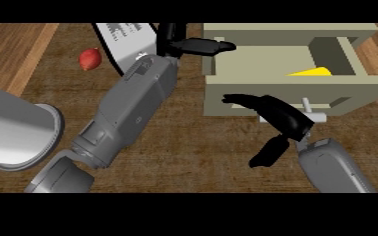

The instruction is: Pick up the cup, place it into the drawer and close the drawer

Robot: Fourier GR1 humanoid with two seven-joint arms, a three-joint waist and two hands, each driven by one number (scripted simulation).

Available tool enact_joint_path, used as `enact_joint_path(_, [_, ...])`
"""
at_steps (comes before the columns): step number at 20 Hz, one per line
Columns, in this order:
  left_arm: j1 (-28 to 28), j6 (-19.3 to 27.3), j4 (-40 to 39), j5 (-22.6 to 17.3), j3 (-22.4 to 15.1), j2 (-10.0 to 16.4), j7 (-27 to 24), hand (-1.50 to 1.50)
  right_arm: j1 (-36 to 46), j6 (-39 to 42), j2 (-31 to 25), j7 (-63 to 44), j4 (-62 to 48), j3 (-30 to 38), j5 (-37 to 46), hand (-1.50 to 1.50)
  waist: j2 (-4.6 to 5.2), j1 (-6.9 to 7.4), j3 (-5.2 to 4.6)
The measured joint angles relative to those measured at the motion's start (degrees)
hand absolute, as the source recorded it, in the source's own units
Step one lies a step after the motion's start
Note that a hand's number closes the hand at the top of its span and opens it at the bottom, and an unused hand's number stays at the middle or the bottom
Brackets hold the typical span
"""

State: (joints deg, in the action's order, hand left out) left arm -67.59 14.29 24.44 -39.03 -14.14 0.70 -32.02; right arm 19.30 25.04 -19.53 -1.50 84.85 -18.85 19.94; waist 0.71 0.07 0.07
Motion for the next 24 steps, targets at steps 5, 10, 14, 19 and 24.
enact_joint_path(5, [4.02,-2.10,3.18,-0.06,0.40,2.00,-0.77,-1.50,5.10,-3.91,1.20,7.38,-17.09,-1.21,6.52,1.50,-0.09,2.49,0.03])
enact_joint_path(10, [8.65,-4.32,7.14,-0.07,0.18,4.10,-0.45,-1.50,12.18,-9.27,2.79,15.17,-33.10,1.30,9.41,1.50,-0.12,4.37,-0.03])
enact_joint_path(14, [11.07,-6.49,9.98,-0.57,0.25,6.12,0.85,-1.50,18.08,-12.02,1.94,20.80,-42.41,5.79,8.55,1.50,0.27,5.81,0.13])
enact_joint_path(19, [14.10,-8.37,12.91,-0.67,-0.18,7.95,1.75,-1.50,24.53,-13.86,0.57,24.23,-50.96,11.24,6.40,1.50,0.92,7.58,0.42])
enact_joint_path(24, [16.48,-10.04,15.03,-0.59,-0.80,9.16,2.37,-1.50,25.53,-11.47,0.33,26.13,-53.67,13.52,3.86,1.50,0.74,8.33,0.58])
